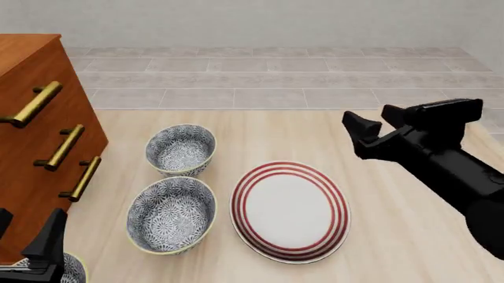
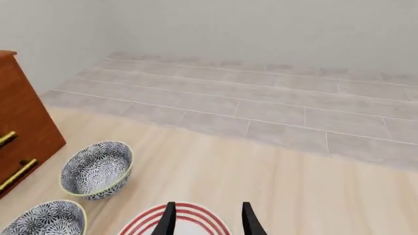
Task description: Pick up the bowl and put it in the front on the plate.
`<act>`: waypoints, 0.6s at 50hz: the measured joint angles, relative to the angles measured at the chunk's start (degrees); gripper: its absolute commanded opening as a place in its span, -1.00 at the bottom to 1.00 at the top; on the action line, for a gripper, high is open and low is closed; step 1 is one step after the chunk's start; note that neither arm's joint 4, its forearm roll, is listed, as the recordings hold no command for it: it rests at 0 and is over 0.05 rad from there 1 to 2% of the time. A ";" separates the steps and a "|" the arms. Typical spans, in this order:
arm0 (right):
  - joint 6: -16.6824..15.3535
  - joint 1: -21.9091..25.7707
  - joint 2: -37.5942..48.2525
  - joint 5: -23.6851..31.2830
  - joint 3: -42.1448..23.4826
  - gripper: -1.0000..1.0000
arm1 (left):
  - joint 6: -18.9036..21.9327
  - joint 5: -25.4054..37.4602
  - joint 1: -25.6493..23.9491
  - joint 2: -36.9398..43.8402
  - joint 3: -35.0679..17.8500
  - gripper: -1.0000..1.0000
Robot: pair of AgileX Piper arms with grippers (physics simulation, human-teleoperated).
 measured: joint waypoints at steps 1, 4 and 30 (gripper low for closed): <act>0.19 0.23 1.00 0.37 -1.03 1.00 | 0.00 0.00 0.00 0.00 0.00 1.00; 0.88 1.21 3.87 1.55 -4.05 1.00 | 0.00 0.00 0.00 0.00 0.00 1.00; 9.29 7.93 23.68 14.11 -25.94 1.00 | 0.00 0.00 0.00 0.00 0.00 1.00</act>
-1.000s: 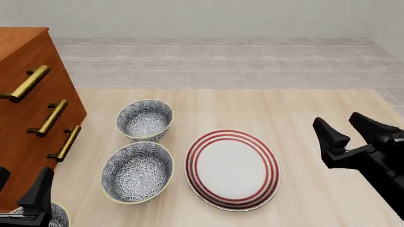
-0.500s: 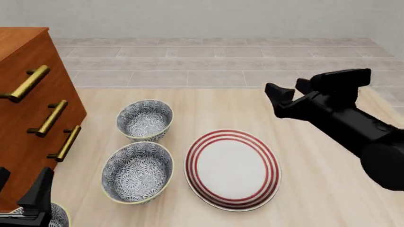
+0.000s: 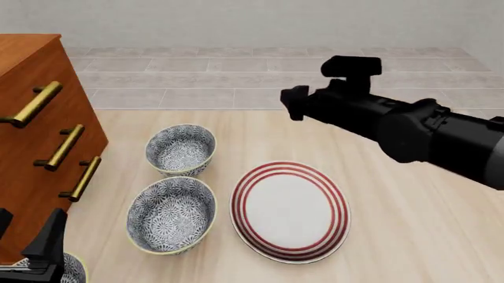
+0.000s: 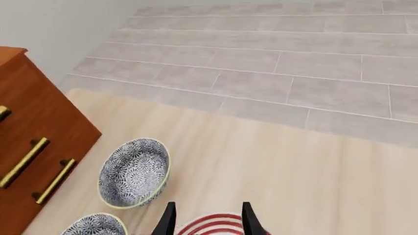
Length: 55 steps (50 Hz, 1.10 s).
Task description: Pick up the bowl and put it in the front on the plate.
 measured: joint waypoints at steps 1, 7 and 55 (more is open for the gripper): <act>0.37 0.26 0.66 0.50 -0.68 1.00 | 0.00 0.00 0.00 0.00 0.00 1.00; 2.06 1.33 4.62 3.52 -5.01 1.00 | 0.00 0.00 0.00 0.00 0.00 1.00; 5.70 6.61 32.89 18.79 -37.31 1.00 | 0.00 0.00 0.00 0.00 0.00 1.00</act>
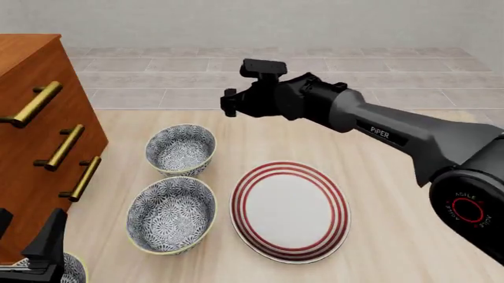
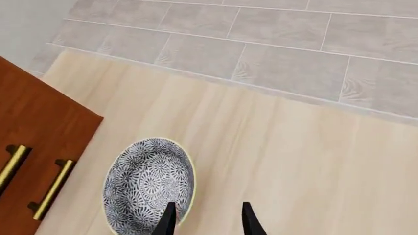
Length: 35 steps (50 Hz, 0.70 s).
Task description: Pick up the bowl and put it in the front on the plate.
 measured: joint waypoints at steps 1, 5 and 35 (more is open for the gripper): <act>0.03 0.11 0.46 -0.03 -0.31 1.00 | 0.00 0.00 0.00 0.00 0.00 1.00; 0.09 0.49 2.28 -0.06 -1.65 1.00 | 0.00 0.00 0.00 0.00 0.00 1.00; 2.07 2.44 13.05 -1.39 -8.46 1.00 | 0.00 0.00 0.00 0.01 0.00 1.00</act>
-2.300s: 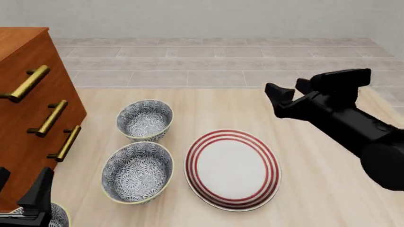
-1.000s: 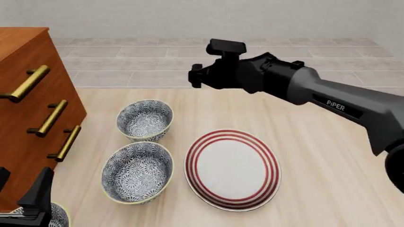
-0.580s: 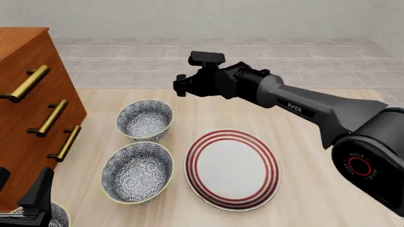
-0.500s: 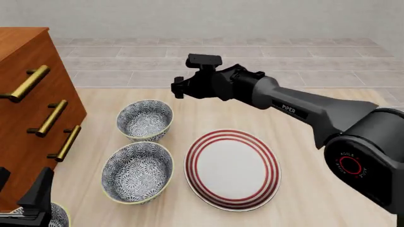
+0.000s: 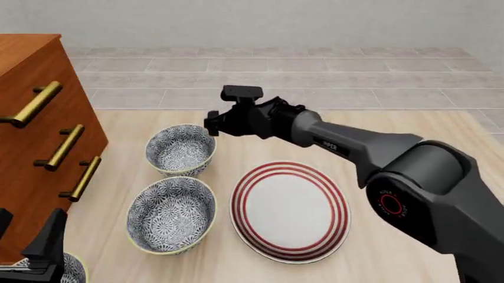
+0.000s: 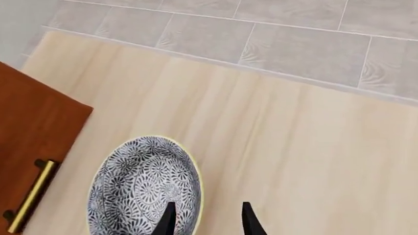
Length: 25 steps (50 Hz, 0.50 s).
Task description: Pick up the bowl and put it in the front on the plate.
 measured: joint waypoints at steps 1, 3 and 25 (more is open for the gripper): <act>0.06 0.01 0.28 -0.05 -0.14 1.00 | 0.00 0.00 0.00 0.00 0.00 1.00; 0.17 0.00 0.87 -0.14 -0.45 1.00 | 0.00 0.00 0.00 0.00 0.00 1.00; 1.42 0.07 5.99 -1.09 -2.60 1.00 | -0.01 0.00 0.00 -0.01 0.00 1.00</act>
